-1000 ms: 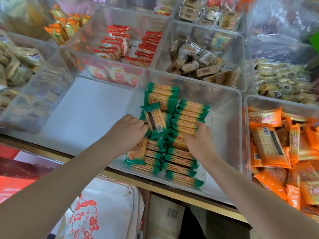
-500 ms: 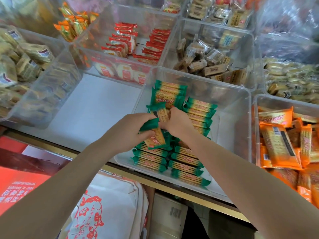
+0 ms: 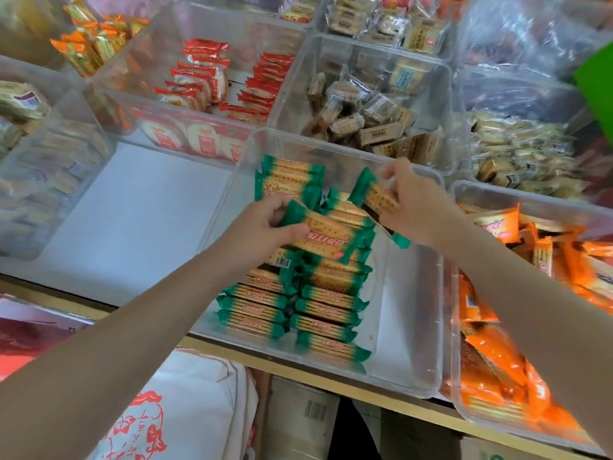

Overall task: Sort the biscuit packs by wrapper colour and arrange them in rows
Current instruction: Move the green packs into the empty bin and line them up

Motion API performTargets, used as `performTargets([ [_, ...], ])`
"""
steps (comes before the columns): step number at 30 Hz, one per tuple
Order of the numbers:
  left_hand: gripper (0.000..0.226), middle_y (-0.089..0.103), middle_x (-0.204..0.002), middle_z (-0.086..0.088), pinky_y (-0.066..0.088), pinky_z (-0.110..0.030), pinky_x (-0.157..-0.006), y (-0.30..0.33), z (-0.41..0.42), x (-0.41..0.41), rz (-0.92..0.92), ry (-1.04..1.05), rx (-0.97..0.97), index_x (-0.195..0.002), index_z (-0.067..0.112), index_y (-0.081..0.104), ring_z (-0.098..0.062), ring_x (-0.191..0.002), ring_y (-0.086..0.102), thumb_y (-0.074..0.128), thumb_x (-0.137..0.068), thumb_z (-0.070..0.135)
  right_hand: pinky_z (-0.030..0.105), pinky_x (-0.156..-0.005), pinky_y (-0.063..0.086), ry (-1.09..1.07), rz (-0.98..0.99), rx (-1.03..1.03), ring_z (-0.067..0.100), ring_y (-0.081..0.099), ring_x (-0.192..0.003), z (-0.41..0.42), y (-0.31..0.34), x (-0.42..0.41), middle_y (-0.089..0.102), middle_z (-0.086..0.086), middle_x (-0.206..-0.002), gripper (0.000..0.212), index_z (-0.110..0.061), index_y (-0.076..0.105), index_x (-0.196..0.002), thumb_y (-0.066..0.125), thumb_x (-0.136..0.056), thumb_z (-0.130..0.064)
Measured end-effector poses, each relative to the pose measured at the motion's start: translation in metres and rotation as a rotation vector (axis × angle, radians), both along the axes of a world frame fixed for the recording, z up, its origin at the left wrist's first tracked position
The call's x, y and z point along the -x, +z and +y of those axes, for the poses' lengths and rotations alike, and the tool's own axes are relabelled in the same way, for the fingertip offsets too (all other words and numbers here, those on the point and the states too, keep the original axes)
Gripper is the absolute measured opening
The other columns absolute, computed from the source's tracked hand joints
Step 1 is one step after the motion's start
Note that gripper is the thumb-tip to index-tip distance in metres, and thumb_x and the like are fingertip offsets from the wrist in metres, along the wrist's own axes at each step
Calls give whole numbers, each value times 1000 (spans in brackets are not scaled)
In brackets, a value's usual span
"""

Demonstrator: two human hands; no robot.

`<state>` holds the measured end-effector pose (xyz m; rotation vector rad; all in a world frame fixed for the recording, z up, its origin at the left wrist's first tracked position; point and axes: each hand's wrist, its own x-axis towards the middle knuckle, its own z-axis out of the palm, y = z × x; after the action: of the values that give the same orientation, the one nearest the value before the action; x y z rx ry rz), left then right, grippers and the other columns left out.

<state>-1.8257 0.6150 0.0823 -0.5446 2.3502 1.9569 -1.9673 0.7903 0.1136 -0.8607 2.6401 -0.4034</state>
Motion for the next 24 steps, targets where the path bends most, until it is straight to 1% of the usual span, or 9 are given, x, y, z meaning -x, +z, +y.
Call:
performTargets([
  [3, 14, 68, -93, 15, 48, -12, -72, -6, 23, 25, -46, -166, 111, -94, 31, 61, 4, -82, 64, 66, -84, 23, 23, -55, 49, 61, -61, 42, 16, 61, -77, 20, 3, 8, 60, 3, -102, 61, -24, 26, -136, 62, -86, -19],
  [6, 24, 67, -106, 9, 51, -25, -84, -17, 46, 54, -106, -349, 260, -109, 24, 62, -4, -94, 62, 66, -85, 29, 34, -69, 50, 66, 4, 52, 22, 61, -87, 33, -3, 14, 61, 7, -111, 55, -23, 31, -137, 57, -89, -22],
  [8, 32, 64, -110, 4, 49, -30, -89, -25, 54, 69, -98, -404, 350, -115, 16, 61, -11, -100, 60, 66, -85, 27, 35, -81, 49, 41, 48, 50, 22, 58, -100, 36, -7, 19, 59, 5, -118, 49, -21, 38, -135, 57, -90, -21],
  [10, 28, 63, -107, 4, 47, -27, -87, -31, 52, 78, -61, -318, 373, -113, 16, 60, -14, -100, 60, 64, -86, 24, 36, -88, 46, 39, 96, 43, 22, 55, -108, 35, -11, 23, 58, 3, -122, 41, -19, 46, -130, 56, -90, -18],
  [12, 29, 62, -104, 4, 46, -24, -82, -33, 44, 81, -39, -208, 414, -114, 17, 56, -13, -96, 59, 63, -87, 24, 36, -89, 44, 34, 175, 67, 22, 53, -107, 30, -15, 28, 59, 2, -120, 35, -20, 51, -124, 55, -90, -16],
  [15, 31, 53, -90, 12, 36, -10, -66, -31, 34, 82, 17, -141, 592, -114, 19, 52, -4, -81, 50, 64, -86, 27, 37, -88, 36, 71, 326, 56, 24, 48, -105, 15, -22, 38, 59, 1, -118, 30, -21, 53, -119, 54, -90, -15],
  [16, 33, 53, -91, 11, 34, -10, -65, -30, 32, 83, 23, -120, 651, -116, 19, 52, -4, -82, 49, 64, -87, 28, 38, -87, 35, 92, 368, 37, 25, 47, -106, 9, -25, 40, 59, 1, -118, 30, -21, 53, -119, 53, -90, -14],
  [20, 41, 54, -118, -1, 42, -29, -81, -39, 30, 89, -12, -66, 934, -126, 17, 49, -18, -105, 53, 59, -89, 31, 35, -82, 35, 149, 431, -29, 25, 45, -107, -6, -37, 47, 60, 3, -116, 27, -17, 53, -116, 50, -90, -8],
  [24, 42, 52, -120, -7, 36, -33, -88, -49, 32, 95, 16, -88, 1204, -127, 13, 50, -25, -112, 47, 53, -92, 36, 34, -73, 39, 191, 357, -54, 23, 47, -106, -12, -53, 47, 59, 3, -112, 21, -16, 53, -112, 48, -92, -12],
])
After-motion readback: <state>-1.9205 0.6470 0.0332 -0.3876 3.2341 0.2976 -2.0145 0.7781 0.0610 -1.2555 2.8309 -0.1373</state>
